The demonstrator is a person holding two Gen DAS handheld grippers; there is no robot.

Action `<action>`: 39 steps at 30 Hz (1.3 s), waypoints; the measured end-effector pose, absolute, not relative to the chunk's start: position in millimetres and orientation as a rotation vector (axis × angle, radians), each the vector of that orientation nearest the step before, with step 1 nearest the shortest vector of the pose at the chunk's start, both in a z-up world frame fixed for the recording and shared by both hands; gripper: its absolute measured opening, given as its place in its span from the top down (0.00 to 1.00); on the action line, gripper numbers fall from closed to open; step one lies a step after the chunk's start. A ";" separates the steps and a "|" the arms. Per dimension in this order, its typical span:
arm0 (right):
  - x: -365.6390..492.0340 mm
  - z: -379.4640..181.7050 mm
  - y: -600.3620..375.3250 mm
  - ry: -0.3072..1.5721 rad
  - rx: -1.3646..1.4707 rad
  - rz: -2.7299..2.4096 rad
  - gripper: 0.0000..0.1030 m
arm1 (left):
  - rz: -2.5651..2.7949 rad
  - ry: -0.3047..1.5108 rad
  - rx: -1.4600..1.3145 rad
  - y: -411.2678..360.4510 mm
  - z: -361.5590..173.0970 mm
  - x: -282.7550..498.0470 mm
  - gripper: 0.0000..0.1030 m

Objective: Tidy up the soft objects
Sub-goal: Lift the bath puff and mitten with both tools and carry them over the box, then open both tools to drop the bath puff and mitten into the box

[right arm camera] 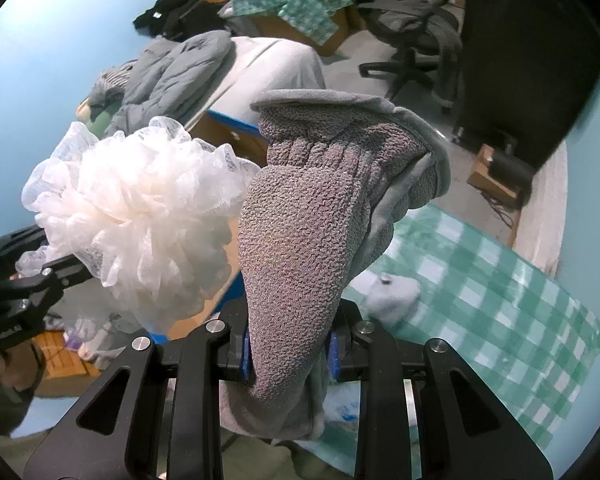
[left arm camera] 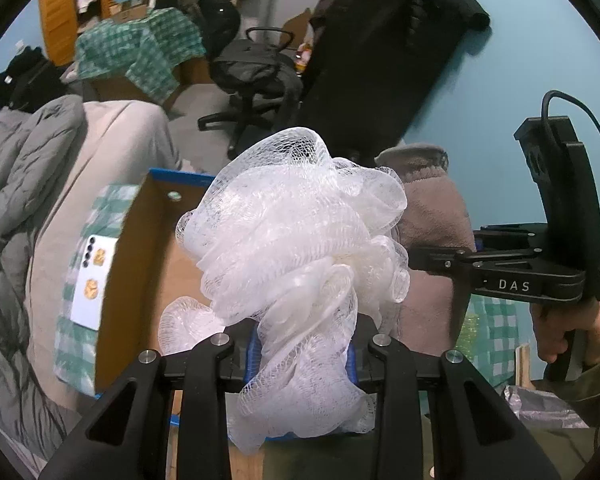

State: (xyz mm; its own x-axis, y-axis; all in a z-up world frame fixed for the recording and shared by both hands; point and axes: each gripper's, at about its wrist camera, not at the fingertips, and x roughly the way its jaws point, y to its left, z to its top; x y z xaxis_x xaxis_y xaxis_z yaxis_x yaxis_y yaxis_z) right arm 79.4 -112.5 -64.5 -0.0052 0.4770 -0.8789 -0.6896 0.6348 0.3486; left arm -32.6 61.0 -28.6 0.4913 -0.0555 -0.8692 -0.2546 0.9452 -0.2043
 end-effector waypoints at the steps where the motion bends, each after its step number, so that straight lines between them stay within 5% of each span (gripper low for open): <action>1: 78.3 -65.1 -106.4 1.278 -0.212 0.938 0.75 | 0.130 1.056 -0.330 63.4 -29.4 -36.6 0.69; 28: 64.5 -115.0 33.7 1.381 -0.348 0.996 0.74 | 0.257 1.145 -0.475 160.5 -89.7 -54.8 0.69; 35: 69.0 -122.0 46.4 1.391 -0.367 0.929 0.42 | 0.285 1.163 -0.519 176.6 -92.8 -52.9 0.49; 39: 70.0 -113.9 42.9 1.361 -0.357 0.923 0.38 | 0.290 1.132 -0.509 178.3 -81.7 -53.5 0.29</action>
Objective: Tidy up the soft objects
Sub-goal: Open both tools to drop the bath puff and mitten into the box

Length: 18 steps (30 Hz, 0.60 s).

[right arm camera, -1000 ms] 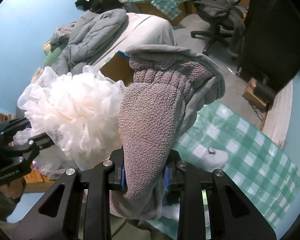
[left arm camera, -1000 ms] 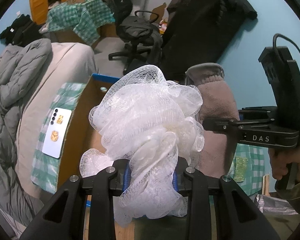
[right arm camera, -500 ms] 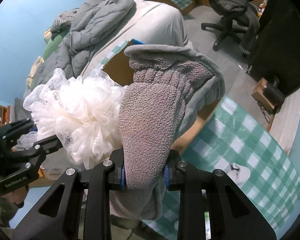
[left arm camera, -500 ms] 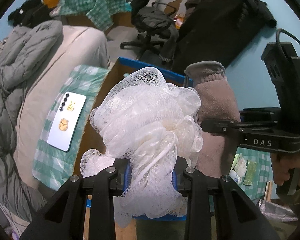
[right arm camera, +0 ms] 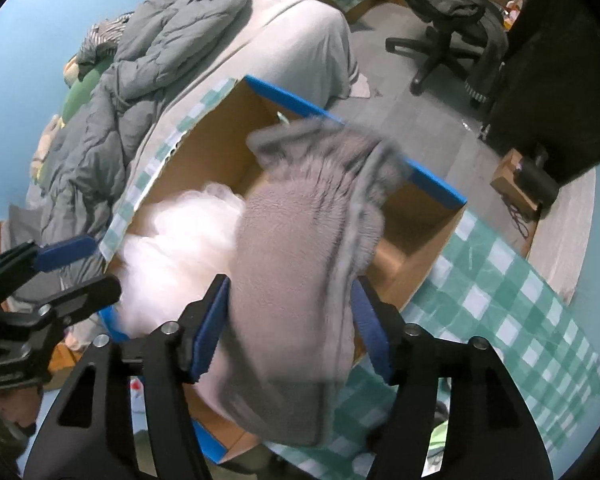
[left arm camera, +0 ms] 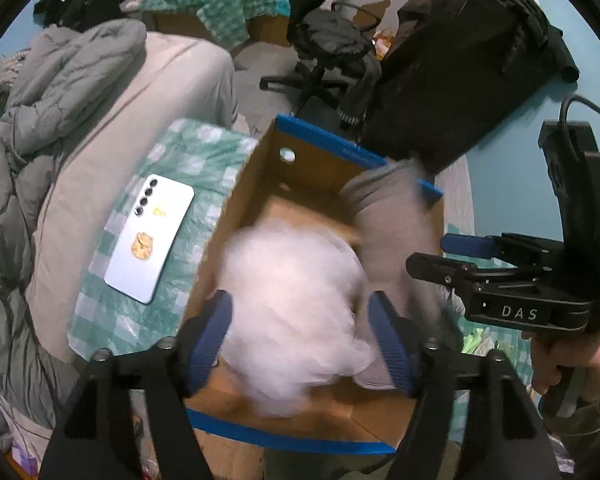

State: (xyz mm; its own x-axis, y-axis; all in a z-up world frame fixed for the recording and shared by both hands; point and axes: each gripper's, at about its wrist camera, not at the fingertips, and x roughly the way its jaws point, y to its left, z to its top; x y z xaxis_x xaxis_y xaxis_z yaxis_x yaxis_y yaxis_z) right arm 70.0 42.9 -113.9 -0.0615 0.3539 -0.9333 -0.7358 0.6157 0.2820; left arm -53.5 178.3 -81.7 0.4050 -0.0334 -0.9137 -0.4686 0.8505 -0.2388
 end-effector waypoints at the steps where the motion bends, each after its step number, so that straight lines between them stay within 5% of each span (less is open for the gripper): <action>1: 70.6 -111.2 41.1 1.351 -0.358 0.920 0.37 | 0.289 1.126 -0.505 178.6 -78.6 -53.7 0.29; 18: 70.9 -77.3 3.1 1.297 -0.341 0.884 0.30 | 0.344 1.110 -0.401 174.7 -45.5 -69.3 0.25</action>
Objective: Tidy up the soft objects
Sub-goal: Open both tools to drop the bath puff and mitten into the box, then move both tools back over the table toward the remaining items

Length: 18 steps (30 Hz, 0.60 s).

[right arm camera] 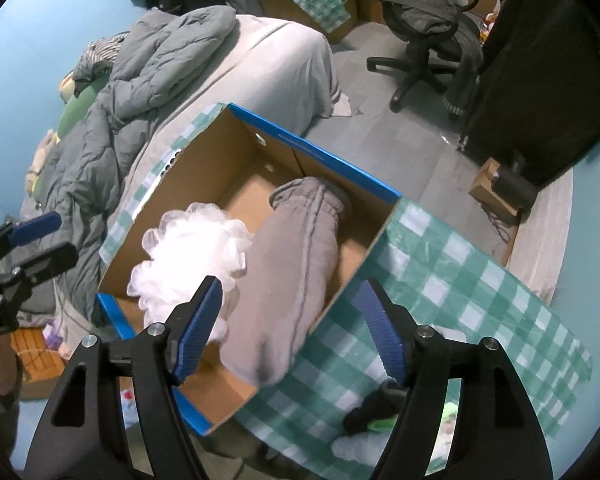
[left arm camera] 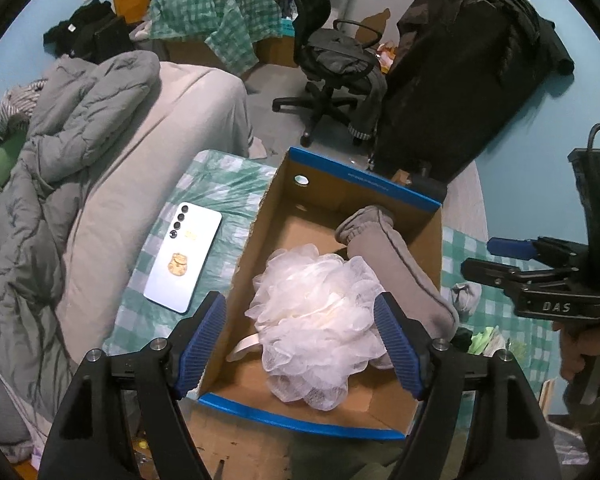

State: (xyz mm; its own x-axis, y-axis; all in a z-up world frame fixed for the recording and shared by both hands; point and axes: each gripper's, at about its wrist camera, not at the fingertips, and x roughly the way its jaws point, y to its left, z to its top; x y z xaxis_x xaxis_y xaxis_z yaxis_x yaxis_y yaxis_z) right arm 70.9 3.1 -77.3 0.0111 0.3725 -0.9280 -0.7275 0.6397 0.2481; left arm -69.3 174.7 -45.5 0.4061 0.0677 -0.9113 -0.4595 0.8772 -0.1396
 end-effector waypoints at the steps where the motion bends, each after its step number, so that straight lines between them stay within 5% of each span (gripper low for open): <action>1: 70.5 -75.8 0.3 1.295 -0.338 0.887 0.30 | 0.343 1.109 -0.394 171.9 -43.9 -69.9 0.25; 18: 70.6 -44.8 -59.4 1.255 -0.276 0.829 0.27 | 0.290 1.144 -0.348 119.4 -37.5 -62.8 0.22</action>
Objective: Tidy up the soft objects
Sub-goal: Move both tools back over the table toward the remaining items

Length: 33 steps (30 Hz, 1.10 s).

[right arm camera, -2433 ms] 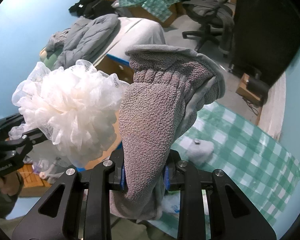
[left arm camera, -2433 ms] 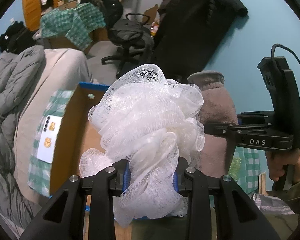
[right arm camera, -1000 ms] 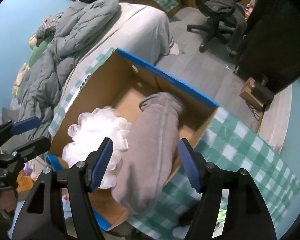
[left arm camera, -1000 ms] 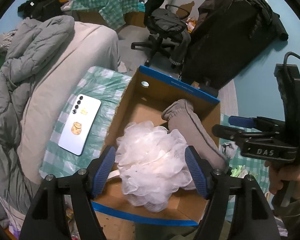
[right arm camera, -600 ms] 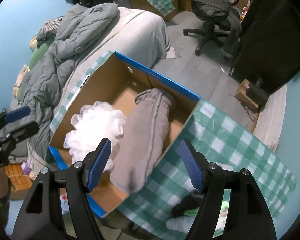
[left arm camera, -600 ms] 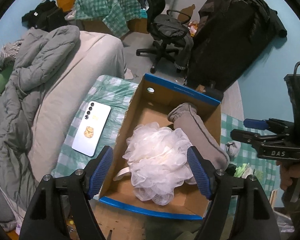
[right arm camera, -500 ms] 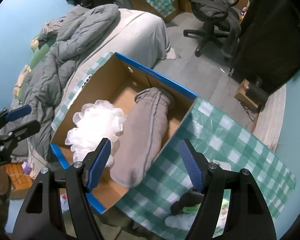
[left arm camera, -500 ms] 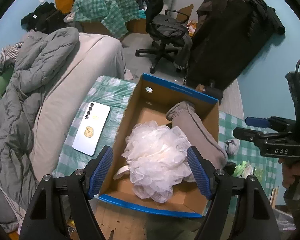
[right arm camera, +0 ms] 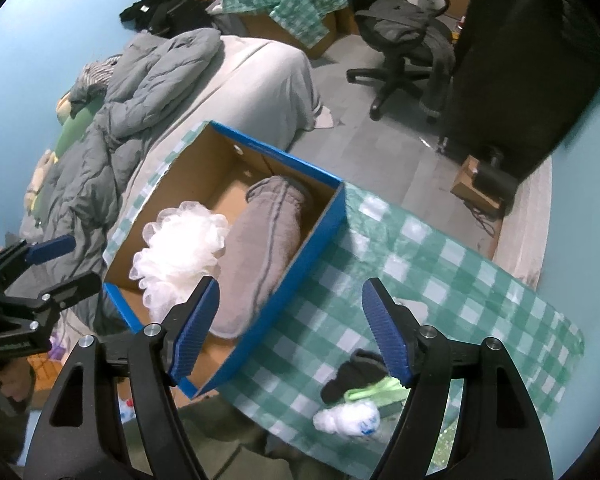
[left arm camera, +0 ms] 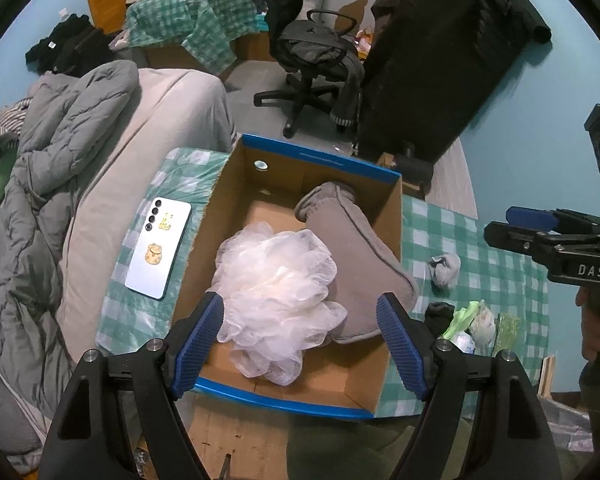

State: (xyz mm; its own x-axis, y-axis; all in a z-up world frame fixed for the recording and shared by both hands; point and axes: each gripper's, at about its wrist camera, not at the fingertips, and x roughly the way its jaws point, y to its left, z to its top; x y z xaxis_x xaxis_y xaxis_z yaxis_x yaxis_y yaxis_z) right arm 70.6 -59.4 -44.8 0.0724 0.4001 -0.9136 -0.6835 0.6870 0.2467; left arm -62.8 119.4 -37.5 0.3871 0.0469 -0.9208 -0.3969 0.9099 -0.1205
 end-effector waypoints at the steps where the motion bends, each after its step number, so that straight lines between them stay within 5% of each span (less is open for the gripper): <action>1: 71.2 -44.1 -63.9 1.256 -0.268 0.825 0.27 | 0.283 1.144 -0.352 116.8 -36.9 -62.1 0.22; 33: 80.1 -65.3 -264.9 1.359 -0.094 0.479 0.27 | -0.027 1.289 -0.226 -29.6 -73.8 3.0 0.22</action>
